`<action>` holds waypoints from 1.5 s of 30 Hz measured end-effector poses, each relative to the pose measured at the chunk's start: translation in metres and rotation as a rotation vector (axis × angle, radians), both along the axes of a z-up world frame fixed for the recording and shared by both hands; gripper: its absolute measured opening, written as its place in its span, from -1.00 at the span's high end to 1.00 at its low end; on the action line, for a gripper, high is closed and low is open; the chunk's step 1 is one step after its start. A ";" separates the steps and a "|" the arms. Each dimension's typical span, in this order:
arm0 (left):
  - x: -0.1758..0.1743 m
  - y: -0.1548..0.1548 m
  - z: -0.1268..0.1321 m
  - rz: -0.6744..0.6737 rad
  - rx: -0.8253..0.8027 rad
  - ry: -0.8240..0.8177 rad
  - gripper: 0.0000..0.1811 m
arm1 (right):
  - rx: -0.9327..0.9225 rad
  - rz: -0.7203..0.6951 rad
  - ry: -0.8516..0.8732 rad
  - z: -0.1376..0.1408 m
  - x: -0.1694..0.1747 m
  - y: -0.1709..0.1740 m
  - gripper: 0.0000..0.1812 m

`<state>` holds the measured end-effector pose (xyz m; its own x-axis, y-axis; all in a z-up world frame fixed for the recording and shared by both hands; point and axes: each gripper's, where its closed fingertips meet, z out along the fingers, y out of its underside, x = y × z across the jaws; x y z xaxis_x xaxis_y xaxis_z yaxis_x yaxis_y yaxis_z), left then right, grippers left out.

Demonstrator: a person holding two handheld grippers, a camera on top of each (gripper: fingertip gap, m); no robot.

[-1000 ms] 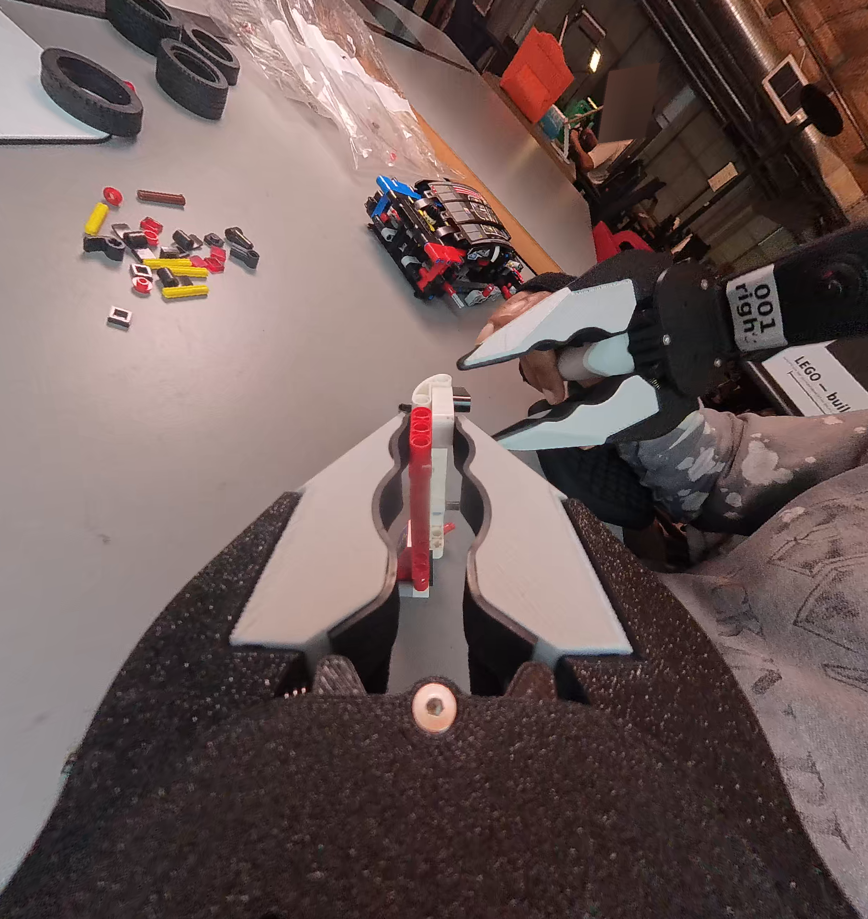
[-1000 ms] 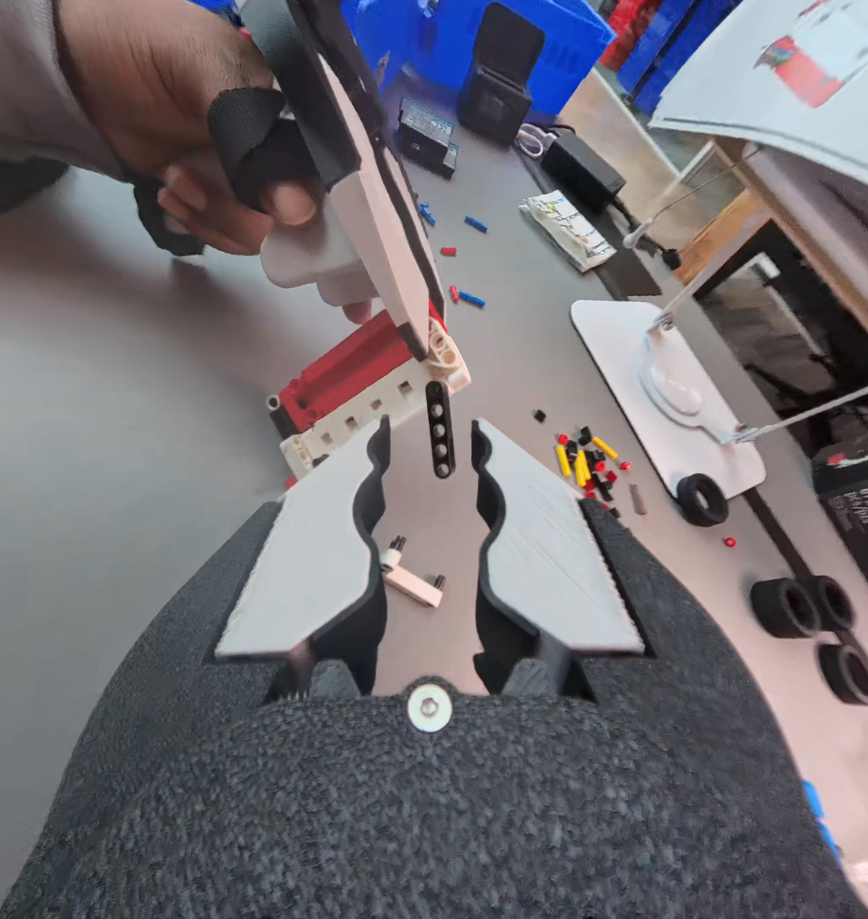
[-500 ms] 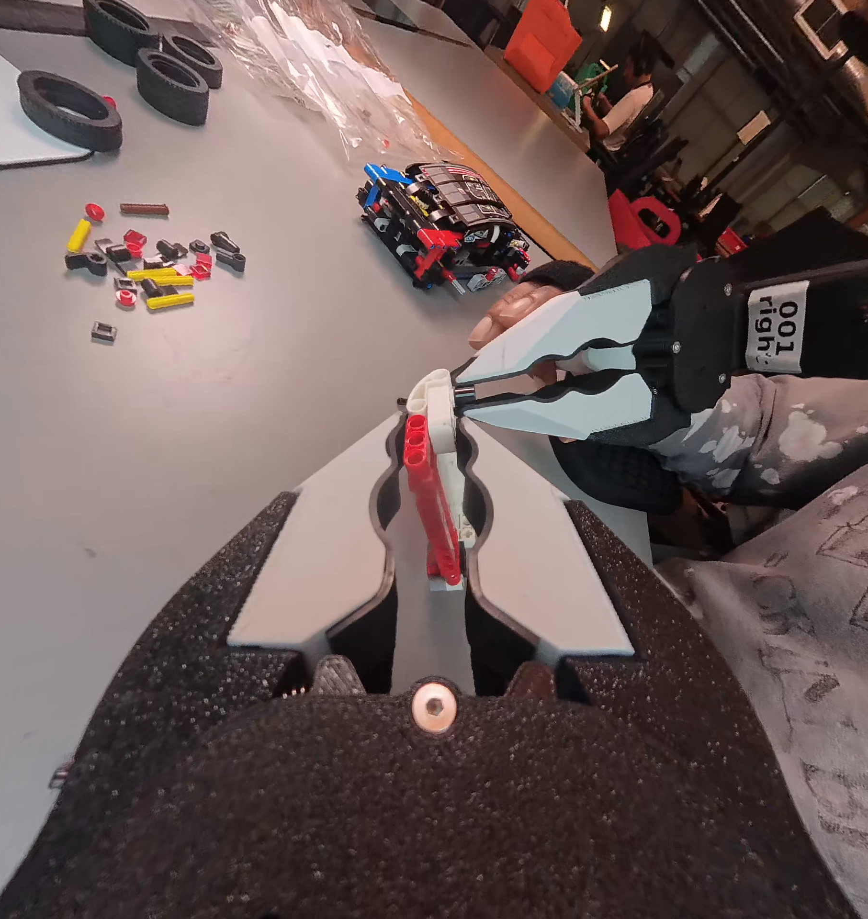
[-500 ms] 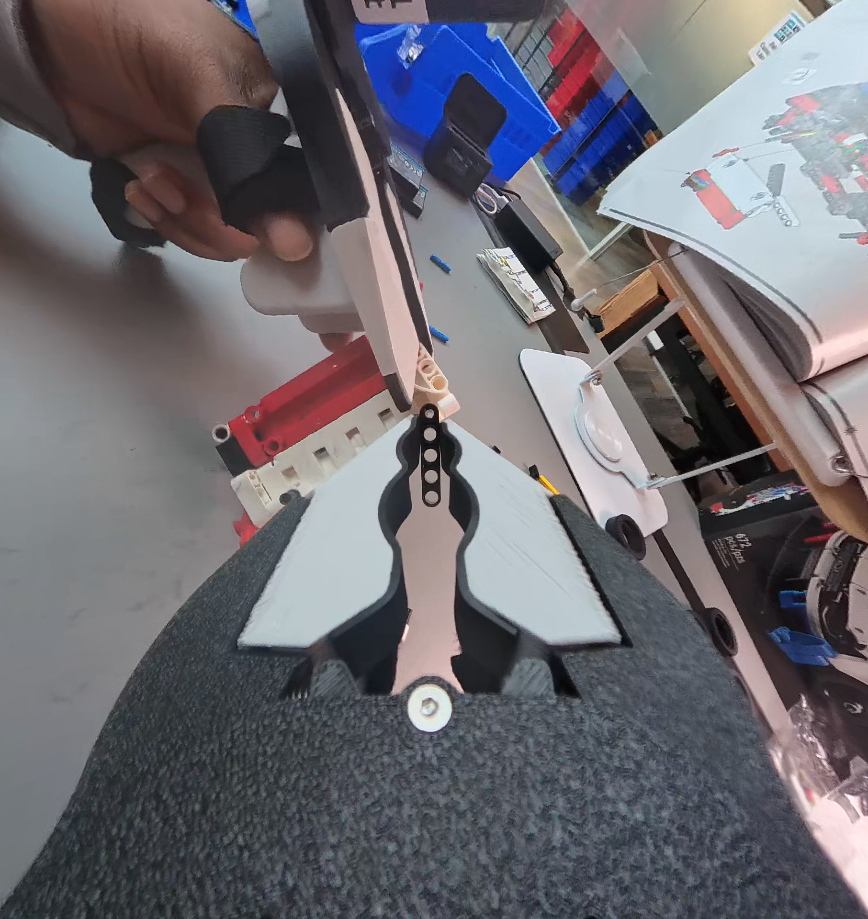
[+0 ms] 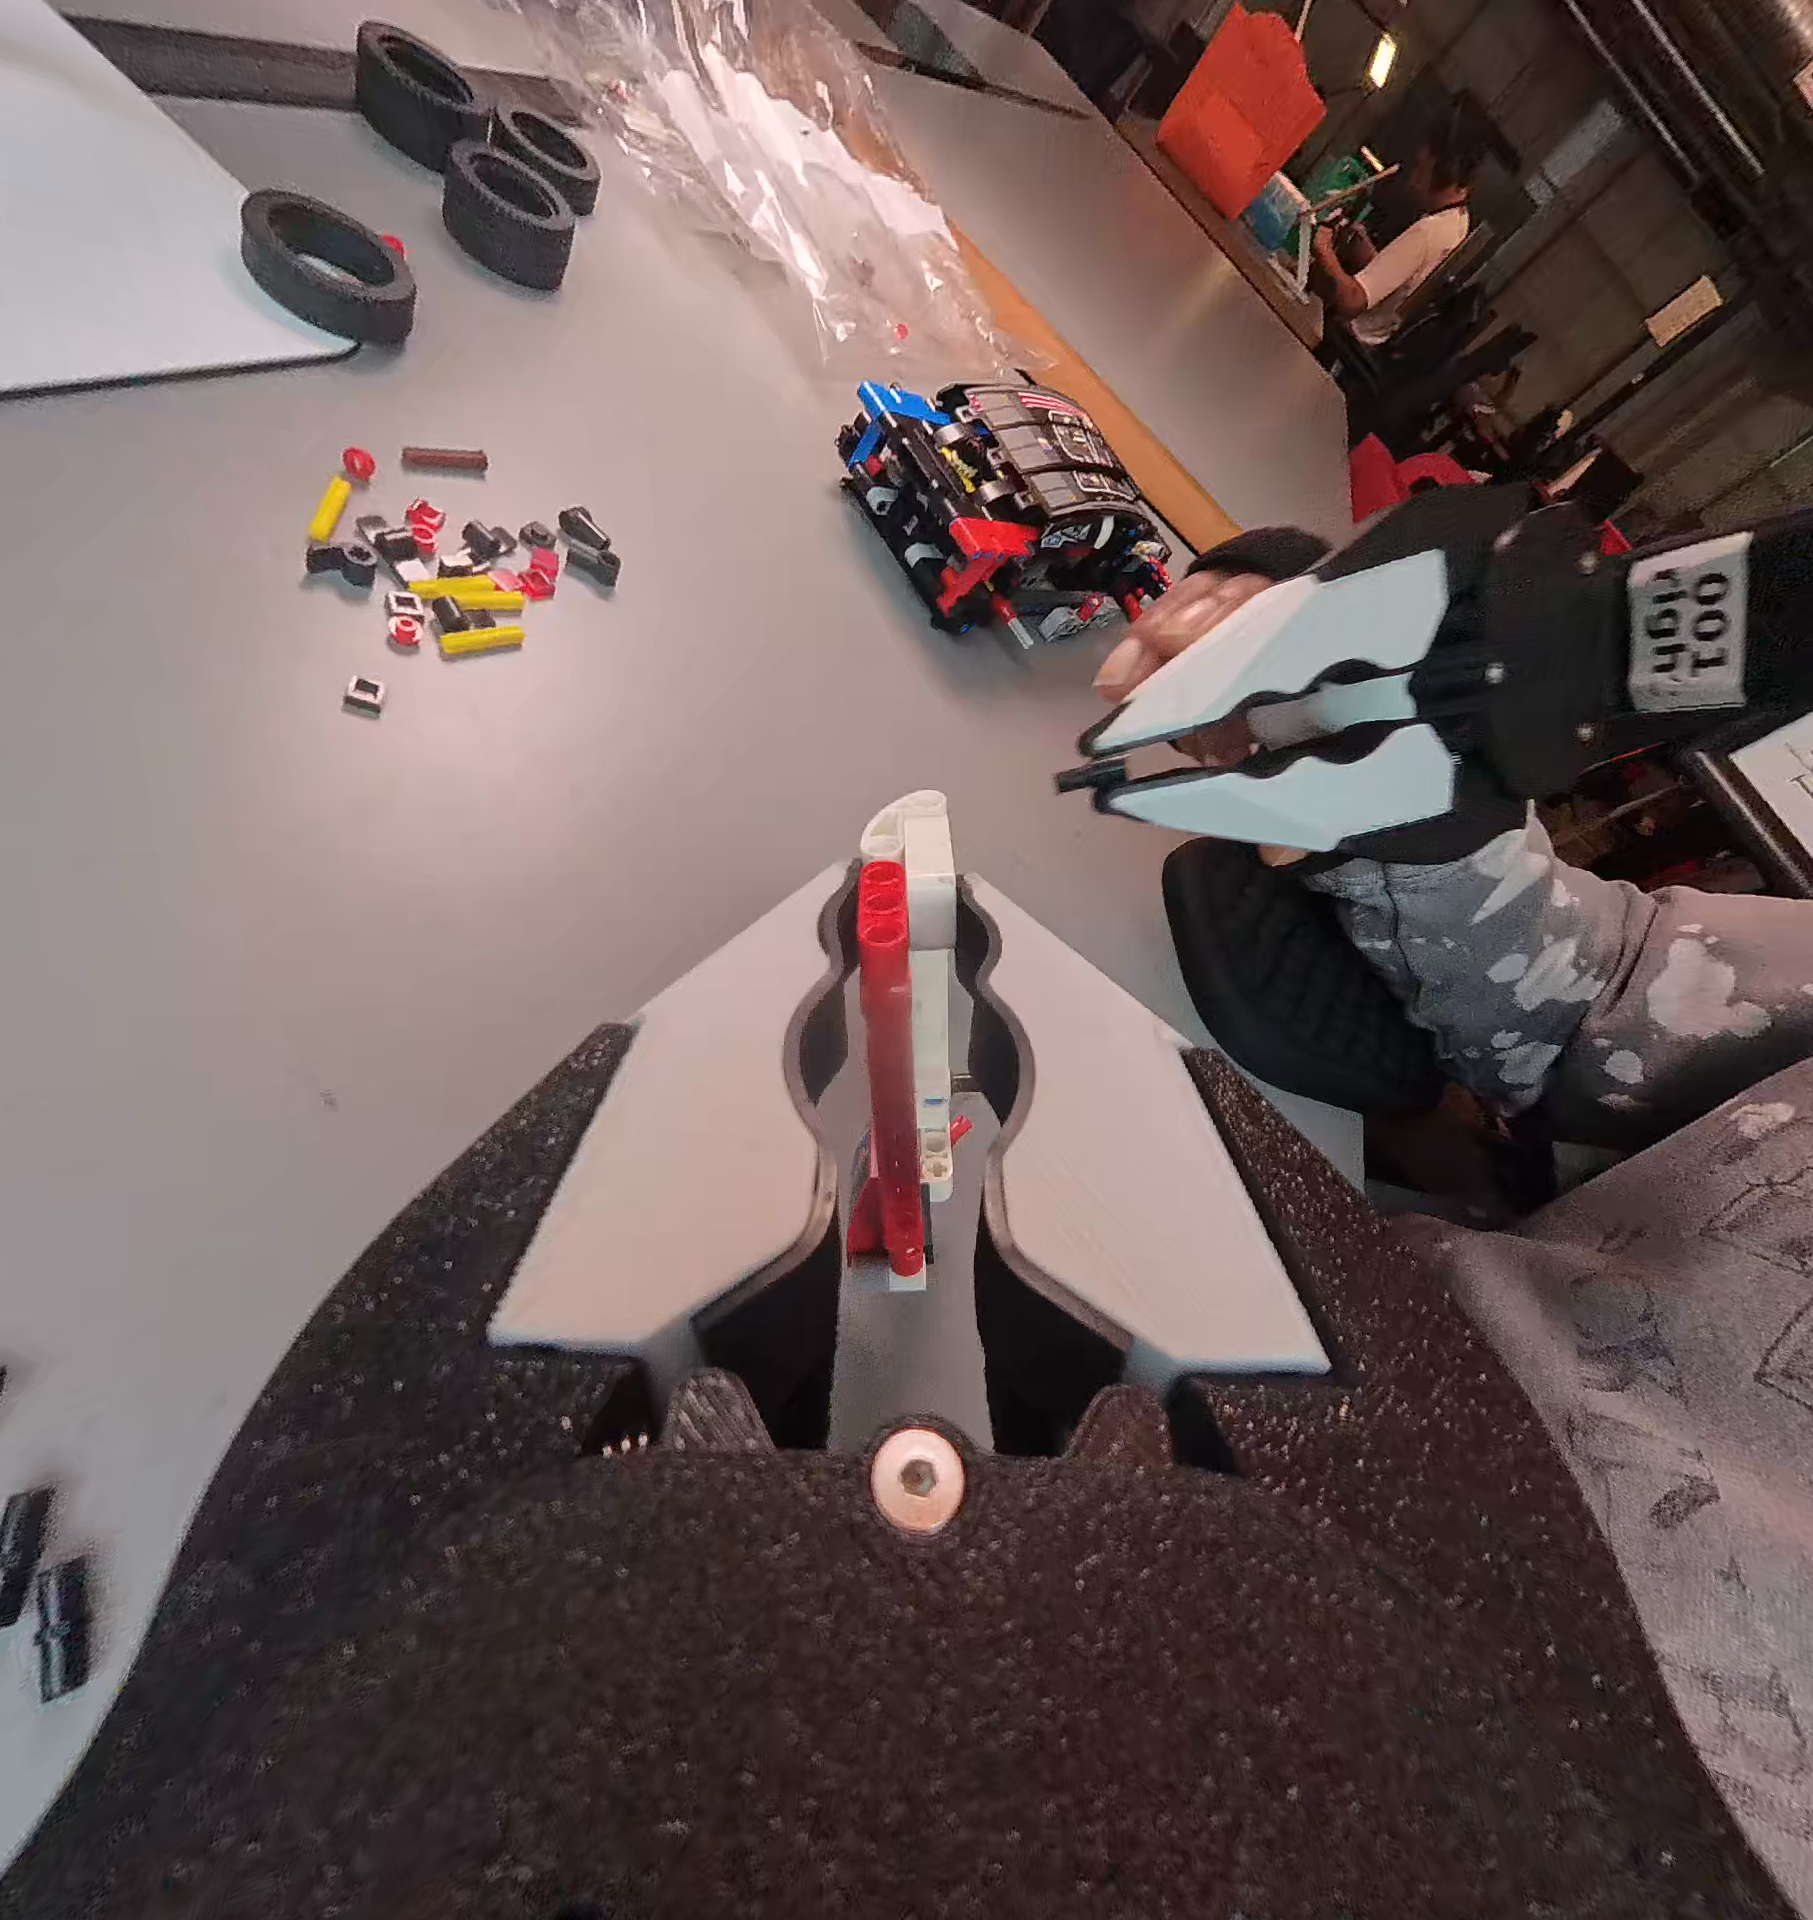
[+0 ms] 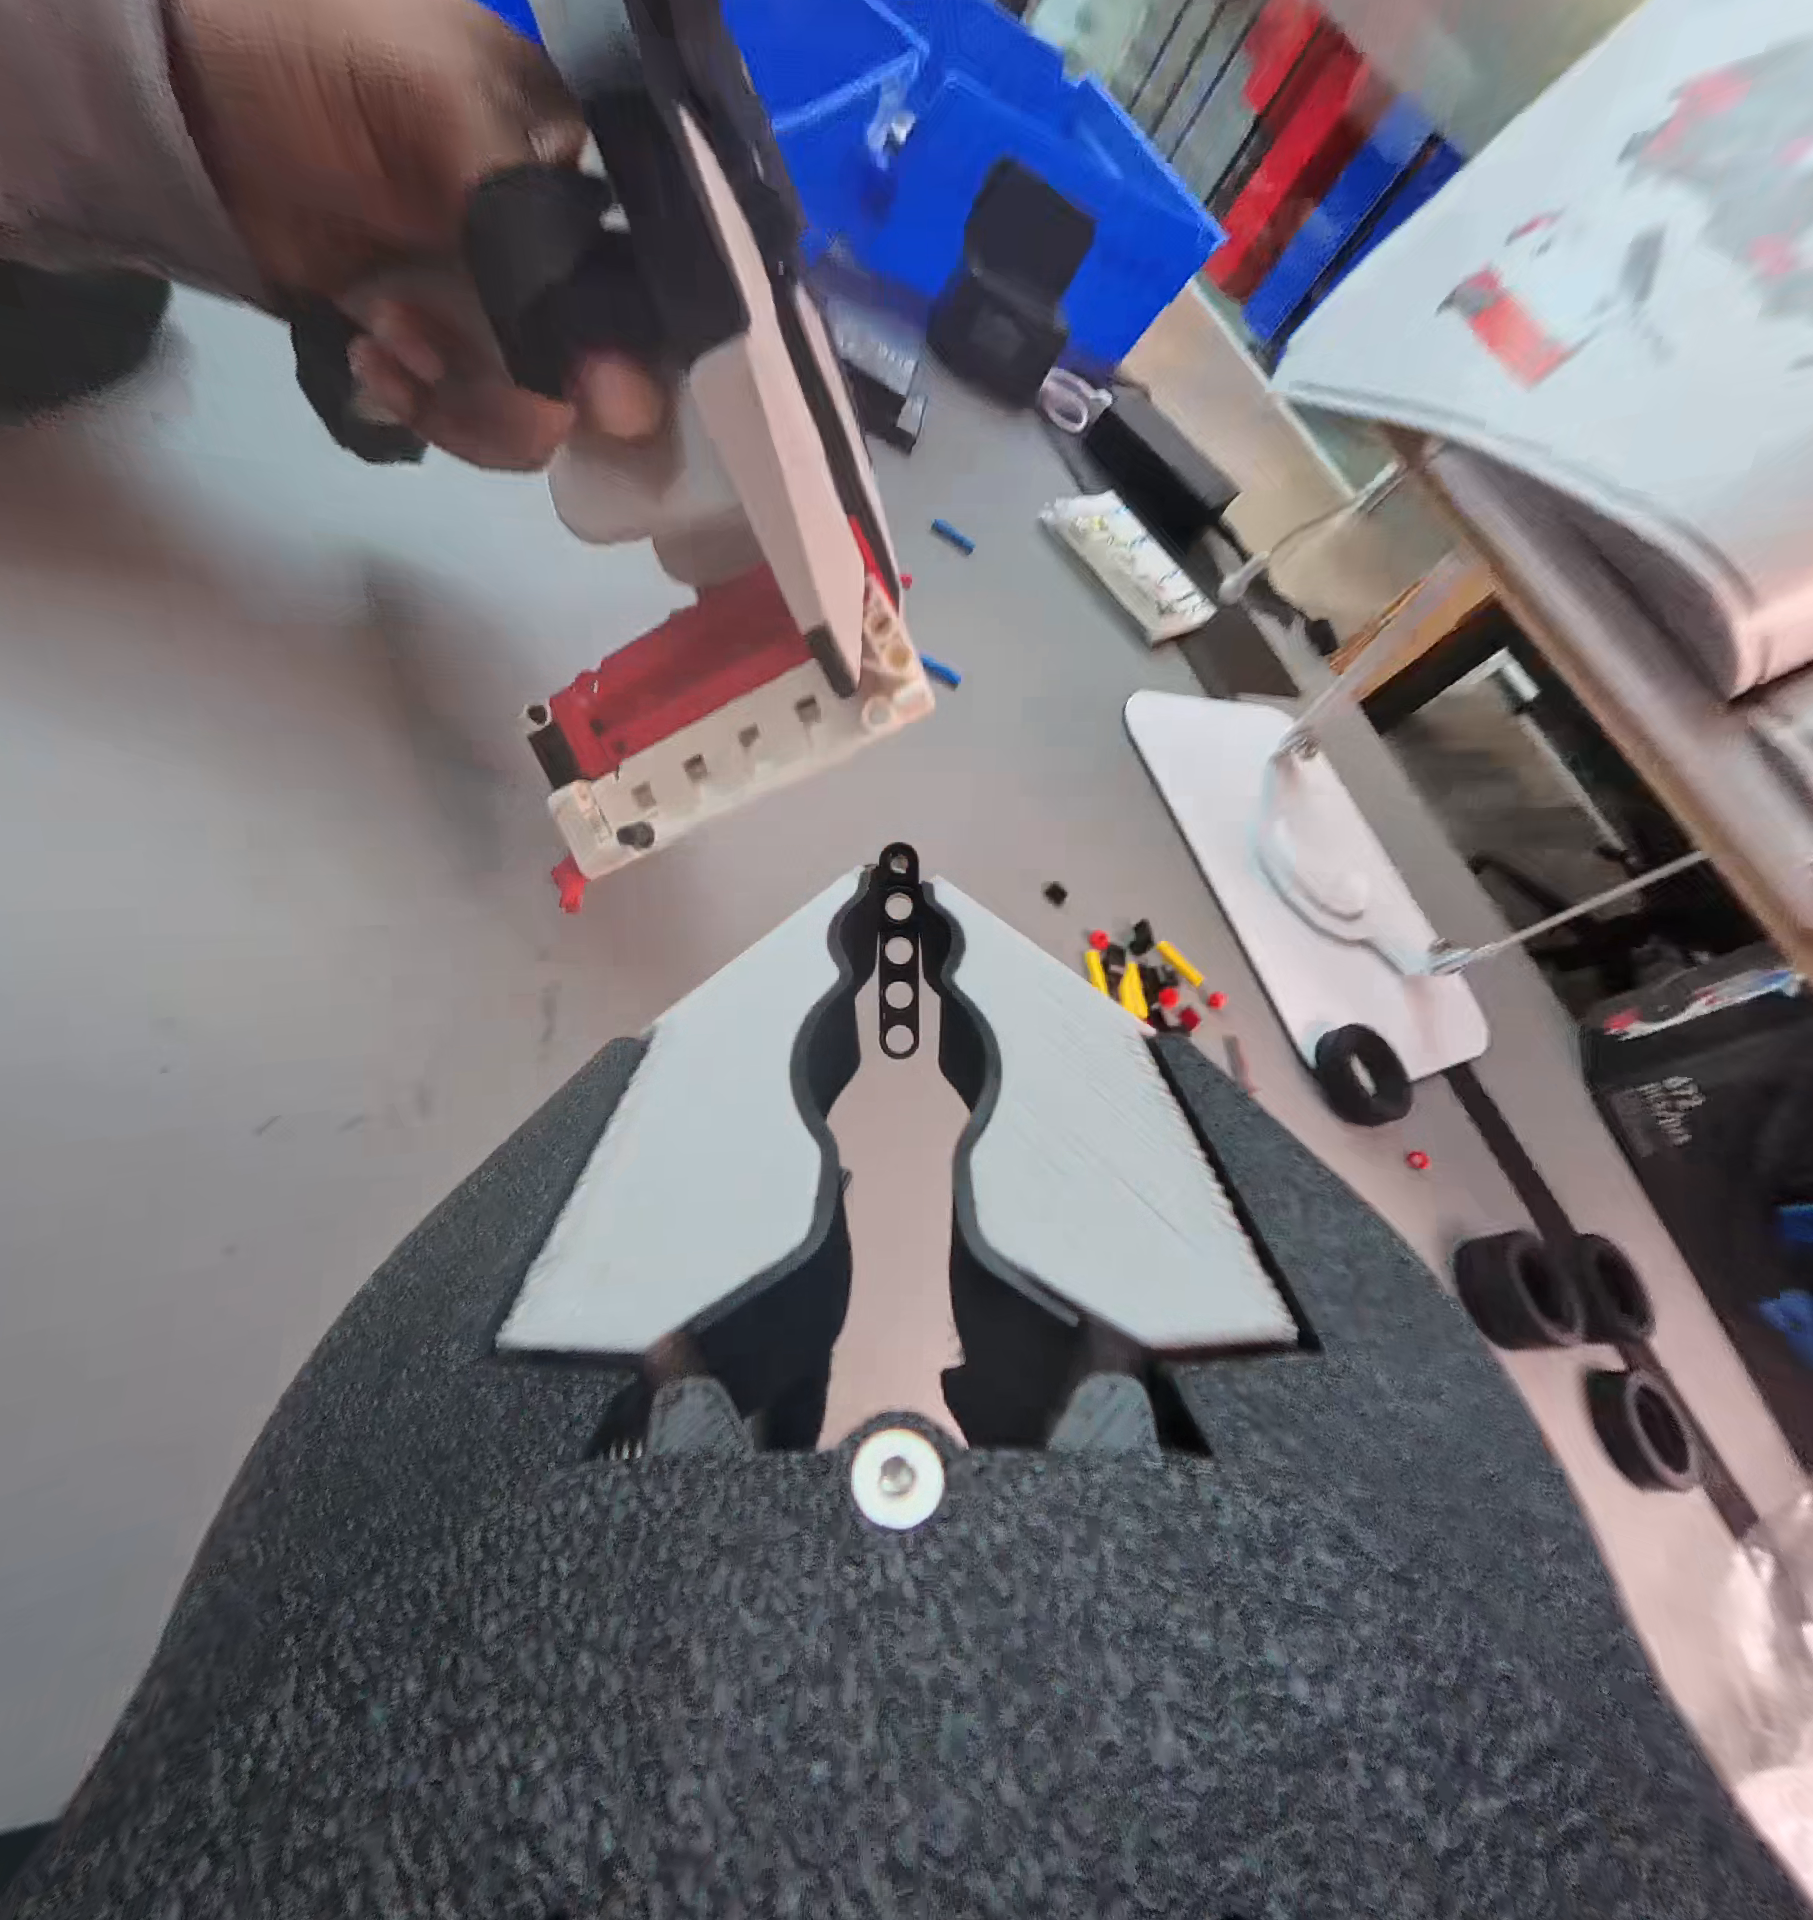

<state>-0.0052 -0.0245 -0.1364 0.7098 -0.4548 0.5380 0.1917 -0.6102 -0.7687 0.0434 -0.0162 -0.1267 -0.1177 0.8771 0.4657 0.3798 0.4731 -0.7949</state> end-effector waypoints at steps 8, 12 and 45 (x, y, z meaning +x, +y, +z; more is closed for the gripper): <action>0.003 -0.006 0.002 -0.053 0.042 -0.111 0.84 | -0.092 0.053 -0.321 -0.077 0.003 -0.015 0.89; 0.009 -0.010 0.010 -0.102 0.125 -0.090 0.84 | -0.117 0.052 -0.327 -0.084 0.002 -0.018 0.72; 0.033 -0.023 0.032 -0.195 0.276 -0.102 0.85 | -0.972 0.195 0.185 0.014 -0.017 -0.024 0.94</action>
